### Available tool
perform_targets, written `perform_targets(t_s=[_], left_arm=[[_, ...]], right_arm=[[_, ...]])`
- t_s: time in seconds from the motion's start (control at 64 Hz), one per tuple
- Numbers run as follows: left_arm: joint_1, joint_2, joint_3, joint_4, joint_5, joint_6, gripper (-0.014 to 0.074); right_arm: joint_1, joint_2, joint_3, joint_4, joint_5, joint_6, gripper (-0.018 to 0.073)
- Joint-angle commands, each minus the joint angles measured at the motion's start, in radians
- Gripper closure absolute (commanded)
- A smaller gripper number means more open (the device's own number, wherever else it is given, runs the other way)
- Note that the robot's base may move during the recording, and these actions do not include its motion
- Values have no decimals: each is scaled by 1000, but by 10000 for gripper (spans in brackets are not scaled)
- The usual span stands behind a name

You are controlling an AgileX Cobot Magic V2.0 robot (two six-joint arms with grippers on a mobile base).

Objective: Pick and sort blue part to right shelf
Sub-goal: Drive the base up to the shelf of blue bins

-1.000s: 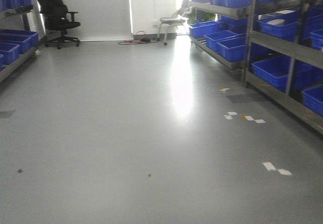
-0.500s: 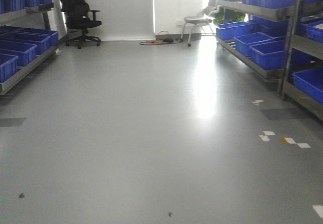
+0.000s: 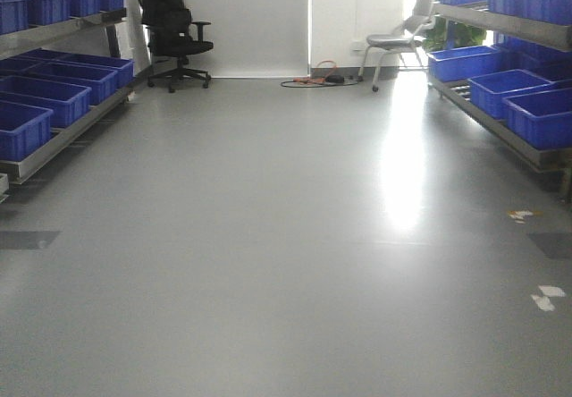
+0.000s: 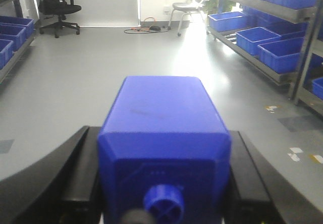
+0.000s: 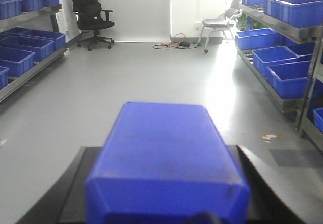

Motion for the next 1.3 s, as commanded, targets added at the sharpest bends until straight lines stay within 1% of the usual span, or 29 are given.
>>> perform_targets(t_s=[0.0,1.281], left_arm=[[-2,4,-30,-3,-92,-2,244],[-2,4,-30,-3,-92,-2,244]], right_arm=[[-5,8,-28,-8,-93,-6,127],[-5,8,-28,-8,-93,-6,127]])
